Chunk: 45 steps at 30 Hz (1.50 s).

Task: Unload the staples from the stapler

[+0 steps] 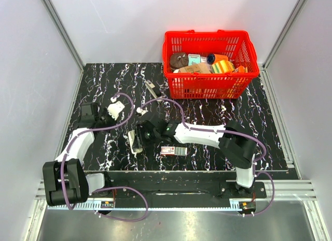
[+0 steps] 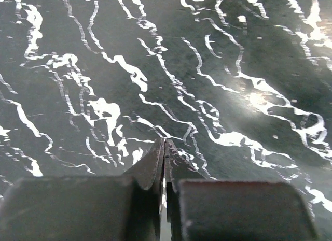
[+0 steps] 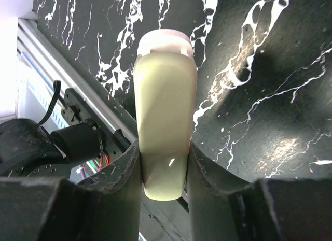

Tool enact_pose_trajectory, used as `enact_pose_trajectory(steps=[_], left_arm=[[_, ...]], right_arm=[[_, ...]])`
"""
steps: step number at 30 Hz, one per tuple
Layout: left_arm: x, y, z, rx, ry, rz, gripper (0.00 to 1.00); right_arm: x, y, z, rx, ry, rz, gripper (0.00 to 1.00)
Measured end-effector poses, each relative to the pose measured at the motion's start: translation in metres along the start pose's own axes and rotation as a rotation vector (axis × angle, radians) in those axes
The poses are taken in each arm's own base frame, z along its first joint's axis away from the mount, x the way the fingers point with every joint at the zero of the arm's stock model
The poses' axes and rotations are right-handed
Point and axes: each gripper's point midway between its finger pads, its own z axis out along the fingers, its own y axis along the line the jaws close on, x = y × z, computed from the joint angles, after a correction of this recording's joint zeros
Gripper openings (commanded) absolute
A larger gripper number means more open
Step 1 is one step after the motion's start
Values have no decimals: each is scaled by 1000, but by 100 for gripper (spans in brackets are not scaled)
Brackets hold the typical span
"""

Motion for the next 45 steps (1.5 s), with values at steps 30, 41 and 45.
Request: enact_pose_trajectory(steps=[30,41,45], left_arm=[[-22,-93,-37,481,-69,-88,57],[-20,-87,-33,470,-60,-107,18],[-19,-86,-33,465,-56,-107,9]], right_arm=[[-104,26,-9,-101,-281,162,0],[-99,33,-6,-143,-292,177,0],[-98,32,-5,-151,-295,183,0]])
